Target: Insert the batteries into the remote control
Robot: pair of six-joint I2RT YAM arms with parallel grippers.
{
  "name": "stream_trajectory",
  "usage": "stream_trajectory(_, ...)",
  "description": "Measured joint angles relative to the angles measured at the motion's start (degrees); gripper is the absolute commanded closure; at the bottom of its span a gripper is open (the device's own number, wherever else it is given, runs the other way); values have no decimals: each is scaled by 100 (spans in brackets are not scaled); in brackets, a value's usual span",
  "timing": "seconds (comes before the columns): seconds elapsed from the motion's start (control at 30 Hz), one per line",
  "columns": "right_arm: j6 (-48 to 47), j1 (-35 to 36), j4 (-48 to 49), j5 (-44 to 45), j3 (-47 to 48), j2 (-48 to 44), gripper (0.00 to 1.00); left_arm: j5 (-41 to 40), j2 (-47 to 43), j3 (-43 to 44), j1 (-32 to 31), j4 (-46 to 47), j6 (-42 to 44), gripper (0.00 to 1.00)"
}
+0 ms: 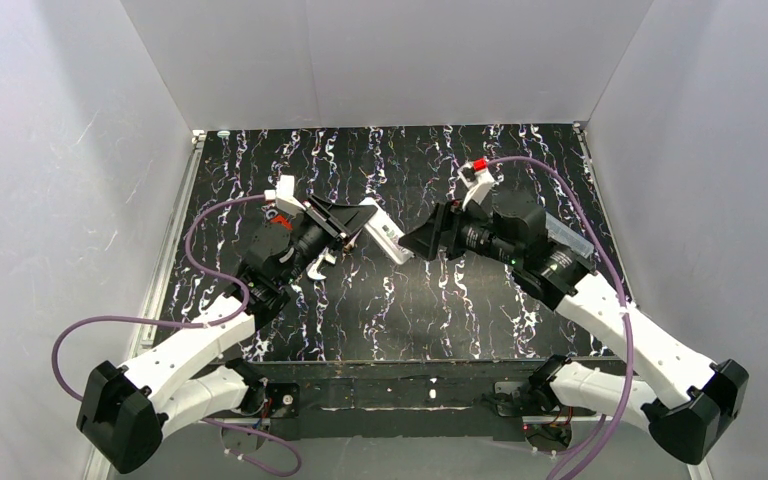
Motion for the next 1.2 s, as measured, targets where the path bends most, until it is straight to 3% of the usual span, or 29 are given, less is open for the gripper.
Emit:
stream_trajectory(0.2, 739, -33, 1281, -11, -804, -380, 18, -42, 232, 184, 0, 262, 22, 100)
stream_trajectory(0.37, 1327, -142, 1790, 109, -970, -361, 18, -61, 358, 247, 0, 527, 0, 100)
stream_trajectory(0.57, 1956, -420, 2507, 63, -1259, -330, 30, -61, 511, 313, 0, 723, -46, 100)
stream_trajectory(0.9, 2472, -566, 3047, -391, -1344, -111, 22, -76, 573, 439, 0, 870, -39, 100)
stream_trajectory(1.07, 2522, -568, 3091, -542, -1344, -96, 31, -85, 708, 579, 0, 992, -39, 100)
stream_trajectory(1.2, 2538, -601, 3130, -560, -1344, -96, 45, -83, 804, 623, 0, 1027, -42, 100)
